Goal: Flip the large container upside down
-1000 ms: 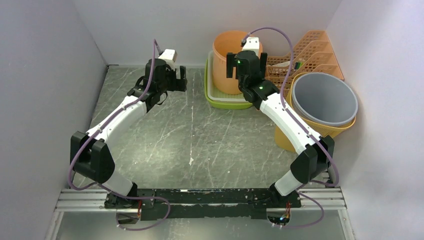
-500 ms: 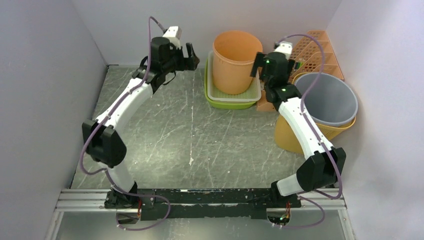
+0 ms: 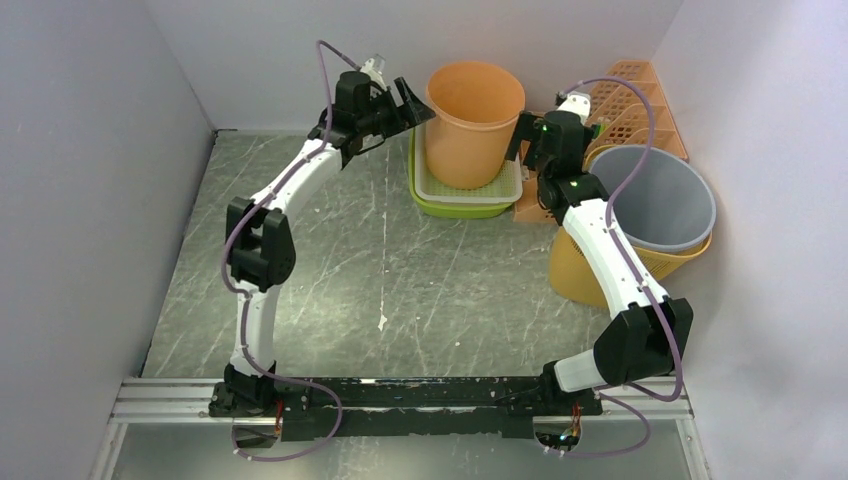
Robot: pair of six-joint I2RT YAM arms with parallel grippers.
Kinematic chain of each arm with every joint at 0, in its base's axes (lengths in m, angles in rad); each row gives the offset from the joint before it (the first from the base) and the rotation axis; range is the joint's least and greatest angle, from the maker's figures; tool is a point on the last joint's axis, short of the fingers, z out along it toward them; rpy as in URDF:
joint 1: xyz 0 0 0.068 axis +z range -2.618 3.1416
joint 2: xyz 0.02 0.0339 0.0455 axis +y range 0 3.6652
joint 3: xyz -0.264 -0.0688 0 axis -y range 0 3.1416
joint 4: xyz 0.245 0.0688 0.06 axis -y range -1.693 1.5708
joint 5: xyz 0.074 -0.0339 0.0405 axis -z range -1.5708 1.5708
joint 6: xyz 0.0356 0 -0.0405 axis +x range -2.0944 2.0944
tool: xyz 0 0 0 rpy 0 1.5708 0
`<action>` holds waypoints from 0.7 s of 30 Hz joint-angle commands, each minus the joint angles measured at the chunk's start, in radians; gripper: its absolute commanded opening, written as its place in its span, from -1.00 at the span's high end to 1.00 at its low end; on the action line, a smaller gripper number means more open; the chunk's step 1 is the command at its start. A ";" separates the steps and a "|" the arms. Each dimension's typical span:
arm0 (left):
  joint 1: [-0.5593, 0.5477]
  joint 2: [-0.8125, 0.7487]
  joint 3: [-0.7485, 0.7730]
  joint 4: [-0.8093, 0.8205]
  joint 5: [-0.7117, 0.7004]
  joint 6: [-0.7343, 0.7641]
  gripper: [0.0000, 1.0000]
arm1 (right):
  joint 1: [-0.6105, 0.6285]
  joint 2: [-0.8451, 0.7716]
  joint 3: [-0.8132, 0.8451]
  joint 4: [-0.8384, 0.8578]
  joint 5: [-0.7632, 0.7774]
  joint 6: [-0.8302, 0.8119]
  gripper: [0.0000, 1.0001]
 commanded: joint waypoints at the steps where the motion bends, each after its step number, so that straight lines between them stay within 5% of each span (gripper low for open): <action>1: -0.001 0.078 0.099 0.176 0.125 -0.220 -0.83 | -0.024 -0.012 -0.020 0.022 -0.016 -0.012 -1.00; 8: -0.004 0.128 0.101 0.275 0.127 -0.324 -0.88 | -0.055 -0.014 -0.044 0.031 -0.044 -0.020 -1.00; 21: -0.026 0.263 0.305 0.104 0.074 -0.271 -0.89 | -0.073 -0.020 -0.068 0.033 -0.064 -0.027 -1.00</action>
